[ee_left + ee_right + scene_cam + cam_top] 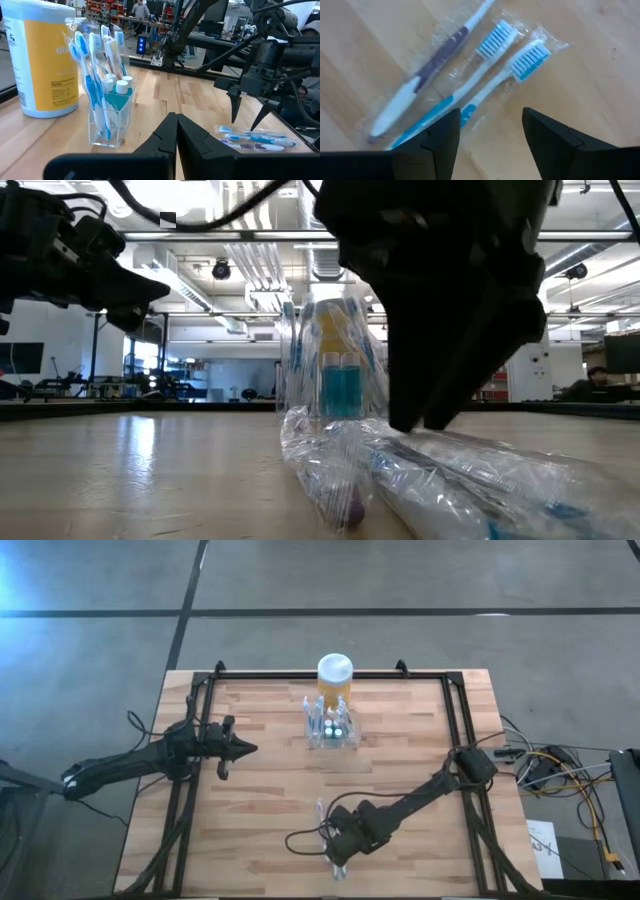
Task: Pick & Place toothbrushing station
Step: Put the blue toothbrush into the transparent organizer
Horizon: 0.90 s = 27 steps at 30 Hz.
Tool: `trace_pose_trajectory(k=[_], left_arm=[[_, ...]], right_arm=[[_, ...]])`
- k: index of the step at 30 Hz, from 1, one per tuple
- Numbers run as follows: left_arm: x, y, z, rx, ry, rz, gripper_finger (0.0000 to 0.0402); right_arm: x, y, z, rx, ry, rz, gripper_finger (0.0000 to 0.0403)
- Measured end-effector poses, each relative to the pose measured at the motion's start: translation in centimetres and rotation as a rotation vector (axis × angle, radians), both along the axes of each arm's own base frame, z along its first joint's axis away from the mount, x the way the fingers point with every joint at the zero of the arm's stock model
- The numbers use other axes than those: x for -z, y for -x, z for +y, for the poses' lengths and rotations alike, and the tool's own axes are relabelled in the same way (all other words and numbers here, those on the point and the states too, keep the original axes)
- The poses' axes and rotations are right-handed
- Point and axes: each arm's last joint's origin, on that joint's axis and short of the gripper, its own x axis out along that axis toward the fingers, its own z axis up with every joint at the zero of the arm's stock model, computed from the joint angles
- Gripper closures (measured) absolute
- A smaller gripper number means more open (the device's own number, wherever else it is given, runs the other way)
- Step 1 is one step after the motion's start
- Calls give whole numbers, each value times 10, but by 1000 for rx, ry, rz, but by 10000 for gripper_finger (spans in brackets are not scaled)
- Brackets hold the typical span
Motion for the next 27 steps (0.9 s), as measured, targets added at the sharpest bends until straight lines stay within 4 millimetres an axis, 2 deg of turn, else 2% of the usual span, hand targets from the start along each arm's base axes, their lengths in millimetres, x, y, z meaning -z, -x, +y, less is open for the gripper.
trace_pose_trajectory(k=[7, 12, 15, 22, 27], left_arm=[[1, 0, 0, -2, 21, 9, 392], [2, 0, 0, -2, 26, 12, 392], [2, 0, 0, -2, 26, 13, 392], [2, 0, 0, -2, 25, 12, 392], [2, 0, 0, -2, 26, 13, 392]], right_arm=[[11, 11, -7, -10, 55, 89, 195], [10, 23, -13, 7, 119, 199, 195], [2, 24, -13, -8, 112, 186, 195], [-30, 25, -11, 6, 60, 103, 195], [-30, 17, -6, 33, -14, 35, 195]])
